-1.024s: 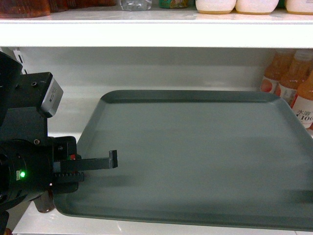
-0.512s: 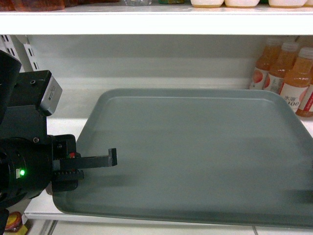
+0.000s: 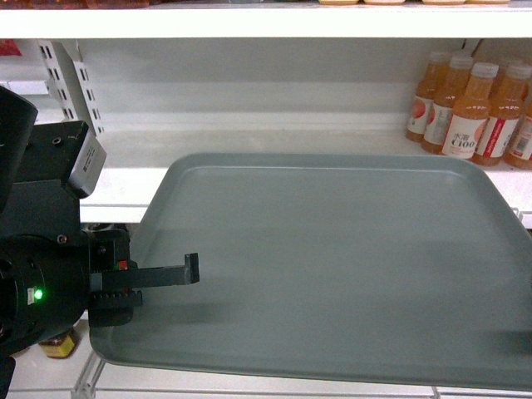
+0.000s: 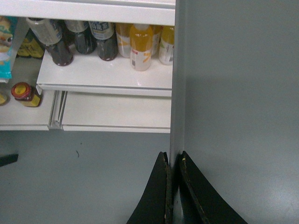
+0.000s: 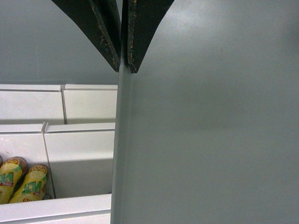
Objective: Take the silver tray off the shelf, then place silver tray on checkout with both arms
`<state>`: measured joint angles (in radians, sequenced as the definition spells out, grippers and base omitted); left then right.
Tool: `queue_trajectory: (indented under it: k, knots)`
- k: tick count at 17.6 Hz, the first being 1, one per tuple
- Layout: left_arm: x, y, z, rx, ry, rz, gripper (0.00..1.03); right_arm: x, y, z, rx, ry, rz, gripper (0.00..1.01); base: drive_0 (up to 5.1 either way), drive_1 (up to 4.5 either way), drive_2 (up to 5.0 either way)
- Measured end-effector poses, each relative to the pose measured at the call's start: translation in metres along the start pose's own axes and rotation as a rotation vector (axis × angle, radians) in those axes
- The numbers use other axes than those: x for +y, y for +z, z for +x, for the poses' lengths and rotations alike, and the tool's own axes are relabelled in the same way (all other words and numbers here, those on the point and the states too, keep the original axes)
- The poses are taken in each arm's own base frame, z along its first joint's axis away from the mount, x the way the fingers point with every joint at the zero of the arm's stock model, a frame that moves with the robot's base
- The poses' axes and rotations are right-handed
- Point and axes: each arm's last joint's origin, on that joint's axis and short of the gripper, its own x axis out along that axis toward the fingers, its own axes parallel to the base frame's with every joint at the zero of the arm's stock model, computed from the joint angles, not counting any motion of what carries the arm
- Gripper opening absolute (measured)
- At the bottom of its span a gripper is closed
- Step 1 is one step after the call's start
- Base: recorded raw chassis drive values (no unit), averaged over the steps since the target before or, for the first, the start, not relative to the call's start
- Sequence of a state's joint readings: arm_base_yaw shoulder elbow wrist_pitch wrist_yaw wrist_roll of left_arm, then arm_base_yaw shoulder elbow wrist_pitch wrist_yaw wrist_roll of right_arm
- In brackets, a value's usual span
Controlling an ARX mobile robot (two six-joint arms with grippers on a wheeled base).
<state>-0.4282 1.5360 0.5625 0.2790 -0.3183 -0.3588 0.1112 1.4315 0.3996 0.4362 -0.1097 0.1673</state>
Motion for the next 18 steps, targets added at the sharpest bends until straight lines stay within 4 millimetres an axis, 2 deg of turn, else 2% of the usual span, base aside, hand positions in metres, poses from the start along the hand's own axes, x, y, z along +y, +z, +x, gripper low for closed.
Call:
queue_trajectory:
  k: [18]
  knots:
    - [0.0004, -0.0002, 0.0001, 0.002, 0.004, 0.001, 0.03, 0.0002, 0.0002, 0.0000, -0.002, 0.002, -0.001, 0.03, 0.0, -4.05, 4.1]
